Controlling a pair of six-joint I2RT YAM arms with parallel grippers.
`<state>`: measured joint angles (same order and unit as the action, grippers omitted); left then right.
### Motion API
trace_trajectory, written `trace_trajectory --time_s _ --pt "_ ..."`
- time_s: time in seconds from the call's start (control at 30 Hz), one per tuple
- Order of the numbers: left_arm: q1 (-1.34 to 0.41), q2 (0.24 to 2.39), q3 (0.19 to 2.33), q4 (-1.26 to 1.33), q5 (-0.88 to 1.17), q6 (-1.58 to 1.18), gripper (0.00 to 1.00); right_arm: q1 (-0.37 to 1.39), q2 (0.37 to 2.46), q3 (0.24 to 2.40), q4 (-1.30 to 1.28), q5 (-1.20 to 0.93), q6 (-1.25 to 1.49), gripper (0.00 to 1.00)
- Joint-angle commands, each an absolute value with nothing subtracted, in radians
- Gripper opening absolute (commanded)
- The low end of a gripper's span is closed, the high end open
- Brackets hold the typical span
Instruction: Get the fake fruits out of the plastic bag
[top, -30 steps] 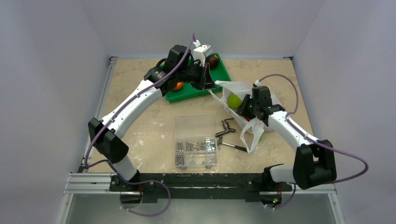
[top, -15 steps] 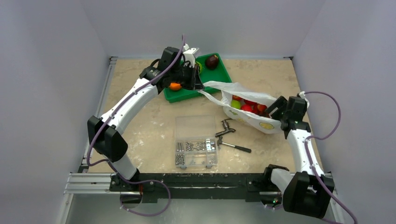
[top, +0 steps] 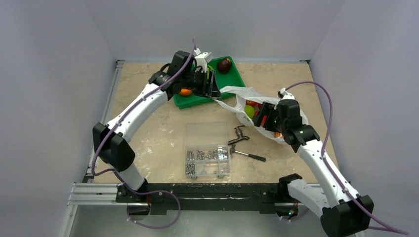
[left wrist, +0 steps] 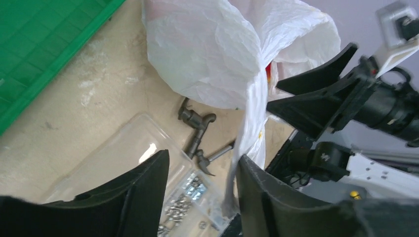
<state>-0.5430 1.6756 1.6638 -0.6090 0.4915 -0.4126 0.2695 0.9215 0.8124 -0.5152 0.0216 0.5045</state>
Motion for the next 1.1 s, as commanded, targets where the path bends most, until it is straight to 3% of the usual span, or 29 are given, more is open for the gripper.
trace_trajectory --time_s 0.0,0.07,0.3,0.37,0.53,0.8,1.0,1.07 --pt "-0.598 1.597 1.643 -0.615 0.387 -0.443 0.70 0.315 0.960 0.757 -0.490 -0.072 0.550 0.67" --pt "-0.635 1.570 1.606 -0.612 0.318 -0.470 0.87 0.383 0.947 0.707 -0.422 -0.130 0.629 0.58" --pt "-0.732 1.415 1.319 -0.456 0.095 -0.682 0.93 0.464 1.034 0.583 -0.180 -0.186 0.786 0.49" --pt "-0.747 1.374 1.266 -0.458 0.038 -0.718 0.93 0.463 1.020 0.612 -0.204 -0.179 0.754 0.51" --pt "-0.762 1.302 1.132 -0.345 0.102 -0.747 0.91 0.455 0.961 0.758 -0.445 0.151 0.700 0.61" --pt "-0.762 1.384 1.244 -0.426 0.166 -0.664 0.66 0.451 0.924 0.746 -0.397 0.322 0.744 0.67" --pt "-0.763 1.358 1.326 -0.561 0.227 -0.555 0.83 0.438 0.989 0.727 -0.330 0.450 0.768 0.64" --pt "-0.762 1.311 1.324 -0.598 0.181 -0.506 0.87 0.412 1.037 0.715 -0.265 0.451 0.745 0.72"
